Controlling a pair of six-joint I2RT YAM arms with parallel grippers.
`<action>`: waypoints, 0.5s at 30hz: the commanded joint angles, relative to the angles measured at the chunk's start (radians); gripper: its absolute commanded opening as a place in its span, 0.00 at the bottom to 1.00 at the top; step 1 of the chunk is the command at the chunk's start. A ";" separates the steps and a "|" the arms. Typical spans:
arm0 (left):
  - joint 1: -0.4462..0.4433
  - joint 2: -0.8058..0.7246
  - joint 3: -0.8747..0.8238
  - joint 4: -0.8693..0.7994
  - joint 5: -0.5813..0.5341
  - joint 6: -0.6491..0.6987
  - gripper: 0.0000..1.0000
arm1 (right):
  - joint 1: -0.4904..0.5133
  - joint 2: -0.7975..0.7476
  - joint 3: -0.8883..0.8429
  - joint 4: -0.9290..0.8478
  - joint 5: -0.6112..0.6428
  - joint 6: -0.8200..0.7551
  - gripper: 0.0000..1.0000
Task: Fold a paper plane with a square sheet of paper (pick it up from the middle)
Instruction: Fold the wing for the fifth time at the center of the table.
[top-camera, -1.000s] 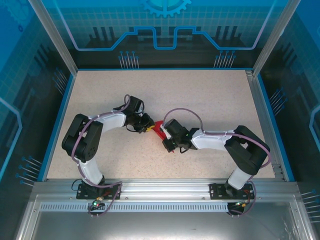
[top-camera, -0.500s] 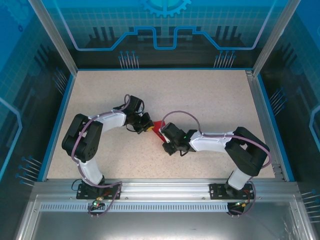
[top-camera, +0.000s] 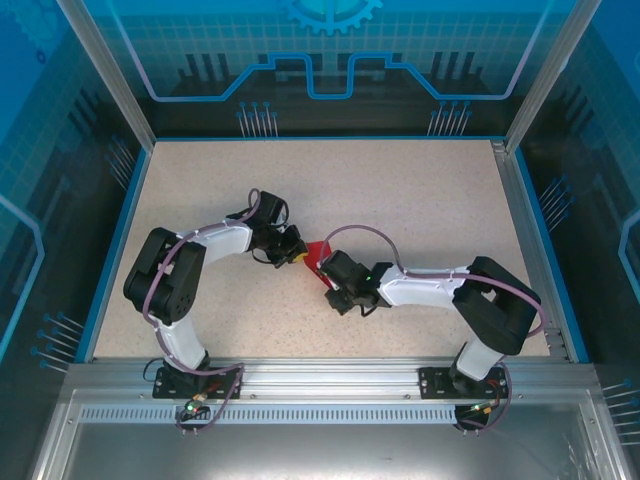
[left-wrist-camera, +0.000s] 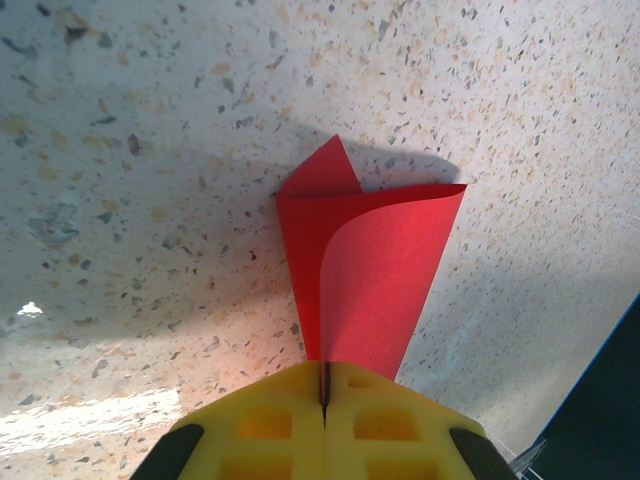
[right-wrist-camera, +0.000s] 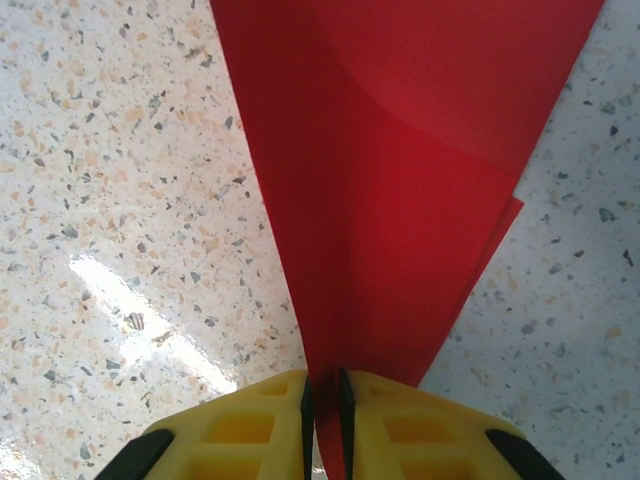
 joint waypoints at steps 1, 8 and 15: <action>-0.004 -0.001 0.016 -0.022 -0.011 0.002 0.00 | 0.013 -0.021 -0.016 -0.032 0.018 0.024 0.17; -0.004 -0.004 0.016 -0.021 -0.008 0.001 0.00 | 0.014 -0.019 -0.026 -0.034 0.031 0.035 0.18; -0.004 -0.007 0.021 -0.026 -0.008 0.002 0.00 | 0.016 -0.028 -0.036 -0.027 0.025 0.038 0.09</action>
